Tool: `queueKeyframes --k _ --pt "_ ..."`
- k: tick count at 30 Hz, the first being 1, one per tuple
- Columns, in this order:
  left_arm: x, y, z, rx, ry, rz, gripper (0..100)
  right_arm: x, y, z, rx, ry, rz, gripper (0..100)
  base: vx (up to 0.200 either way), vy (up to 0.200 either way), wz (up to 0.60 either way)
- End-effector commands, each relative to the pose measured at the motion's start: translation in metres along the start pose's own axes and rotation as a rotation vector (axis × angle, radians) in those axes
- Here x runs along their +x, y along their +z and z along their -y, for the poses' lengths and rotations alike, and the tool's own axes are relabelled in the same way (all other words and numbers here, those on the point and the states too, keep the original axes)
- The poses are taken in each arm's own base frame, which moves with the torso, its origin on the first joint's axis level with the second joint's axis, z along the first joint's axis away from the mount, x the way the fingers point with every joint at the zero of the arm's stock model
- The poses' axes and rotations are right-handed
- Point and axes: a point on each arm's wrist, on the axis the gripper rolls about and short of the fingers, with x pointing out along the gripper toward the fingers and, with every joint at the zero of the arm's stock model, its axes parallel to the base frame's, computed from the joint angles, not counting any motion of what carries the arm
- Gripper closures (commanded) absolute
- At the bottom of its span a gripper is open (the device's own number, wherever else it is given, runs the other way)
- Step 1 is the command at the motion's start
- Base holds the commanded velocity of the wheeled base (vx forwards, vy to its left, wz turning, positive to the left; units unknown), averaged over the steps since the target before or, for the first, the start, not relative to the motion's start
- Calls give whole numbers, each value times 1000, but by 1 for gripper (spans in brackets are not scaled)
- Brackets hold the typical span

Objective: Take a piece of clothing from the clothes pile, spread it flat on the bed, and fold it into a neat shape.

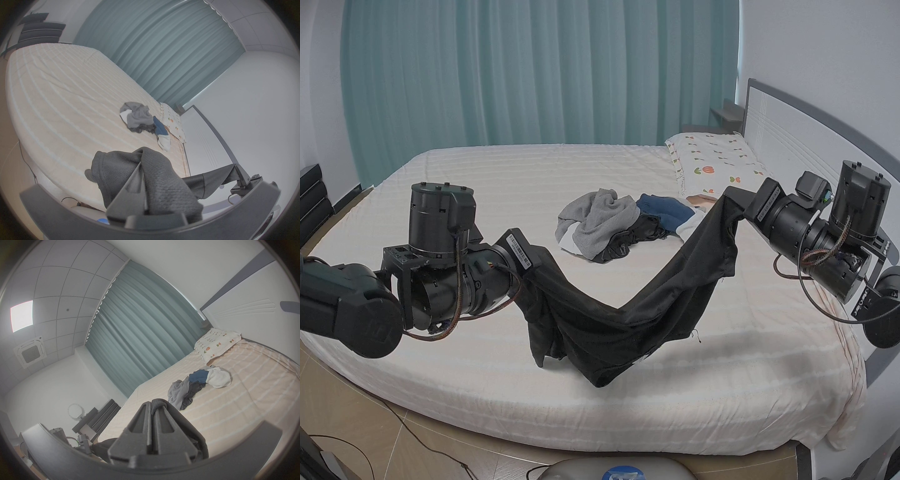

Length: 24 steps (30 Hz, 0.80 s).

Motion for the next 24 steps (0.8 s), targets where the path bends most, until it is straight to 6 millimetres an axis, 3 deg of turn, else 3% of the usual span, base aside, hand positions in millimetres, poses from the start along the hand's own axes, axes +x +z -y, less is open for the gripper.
queueKeyframes --k 1,12,24 --pt "-7 8 4 -5 -18 31 100 5 1 -2 -1 0 12 100 0 200 0" --pt "-12 18 5 -18 -17 107 100 6 23 -16 12 22 109 100 0 200 0" --pt "-20 20 5 -18 -17 123 100 3 27 -18 7 54 145 100 0 200 0"
